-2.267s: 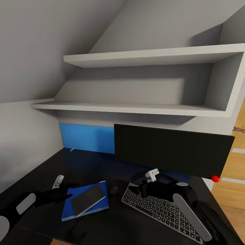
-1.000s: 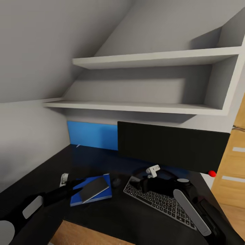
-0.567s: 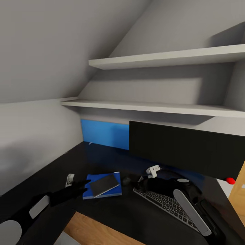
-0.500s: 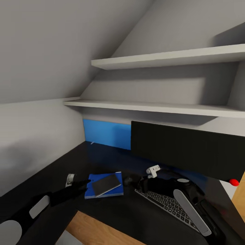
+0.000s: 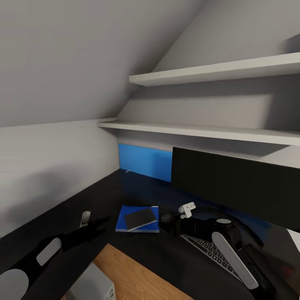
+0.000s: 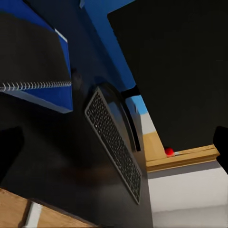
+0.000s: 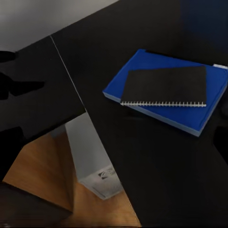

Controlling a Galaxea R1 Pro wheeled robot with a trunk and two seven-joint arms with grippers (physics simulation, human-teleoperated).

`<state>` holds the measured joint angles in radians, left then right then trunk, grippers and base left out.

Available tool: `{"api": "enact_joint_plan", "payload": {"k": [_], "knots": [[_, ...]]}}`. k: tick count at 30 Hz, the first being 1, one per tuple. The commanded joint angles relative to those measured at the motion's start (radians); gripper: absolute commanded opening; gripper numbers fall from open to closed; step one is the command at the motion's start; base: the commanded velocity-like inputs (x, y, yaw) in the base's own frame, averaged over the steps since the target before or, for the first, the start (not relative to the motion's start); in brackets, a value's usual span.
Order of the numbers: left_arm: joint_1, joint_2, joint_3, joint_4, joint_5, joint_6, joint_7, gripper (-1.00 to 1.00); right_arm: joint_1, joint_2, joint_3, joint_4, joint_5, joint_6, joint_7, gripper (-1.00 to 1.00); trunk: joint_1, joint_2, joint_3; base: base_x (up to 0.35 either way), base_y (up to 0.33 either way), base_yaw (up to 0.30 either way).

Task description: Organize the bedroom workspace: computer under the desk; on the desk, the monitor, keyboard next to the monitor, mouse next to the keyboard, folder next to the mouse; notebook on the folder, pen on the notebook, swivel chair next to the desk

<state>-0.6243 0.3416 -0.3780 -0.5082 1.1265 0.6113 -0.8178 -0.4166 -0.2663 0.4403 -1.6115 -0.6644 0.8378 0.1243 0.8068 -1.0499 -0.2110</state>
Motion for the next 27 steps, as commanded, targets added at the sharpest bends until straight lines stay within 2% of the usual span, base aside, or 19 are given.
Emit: {"api": "enact_joint_plan", "payload": {"k": [1,7,16,21,24,27], "knots": [[-0.002,0.0,-0.005,0.001,0.009,0.007,0.0,1.0,-0.001,-0.001,0.0,-0.001,0.006,0.003,0.006,1.0,0.0,-0.001,-0.001,-0.219,-0.258,0.276],[-0.002,-0.006,-0.004,0.0,0.007,0.006,0.0,1.0,-0.001,-0.001,0.001,-0.001,0.006,0.003,0.006,1.0,0.0,-0.001,-0.002,-0.157,-0.189,0.276],[-0.001,-0.008,-0.002,0.001,0.008,0.005,-0.001,1.0,-0.001,0.0,0.001,-0.001,0.006,0.003,0.006,1.0,0.0,-0.001,-0.002,-0.035,-0.045,0.276],[0.027,-0.002,0.006,-0.062,0.011,-0.028,-0.002,1.0,-0.001,0.001,0.003,-0.001,0.006,0.012,0.005,1.0,0.0,-0.001,-0.003,-0.027,-0.051,0.276],[0.068,0.002,0.042,-0.138,0.011,-0.036,-0.001,1.0,-0.001,0.002,0.004,-0.001,0.006,0.014,0.005,1.0,0.0,-0.001,-0.004,-0.011,-0.023,0.276],[0.124,0.004,0.11,-0.225,0.007,-0.038,0.016,1.0,-0.001,0.002,0.004,-0.001,0.006,0.014,0.005,1.0,0.0,-0.001,-0.004,-0.006,-0.012,0.276]]}}
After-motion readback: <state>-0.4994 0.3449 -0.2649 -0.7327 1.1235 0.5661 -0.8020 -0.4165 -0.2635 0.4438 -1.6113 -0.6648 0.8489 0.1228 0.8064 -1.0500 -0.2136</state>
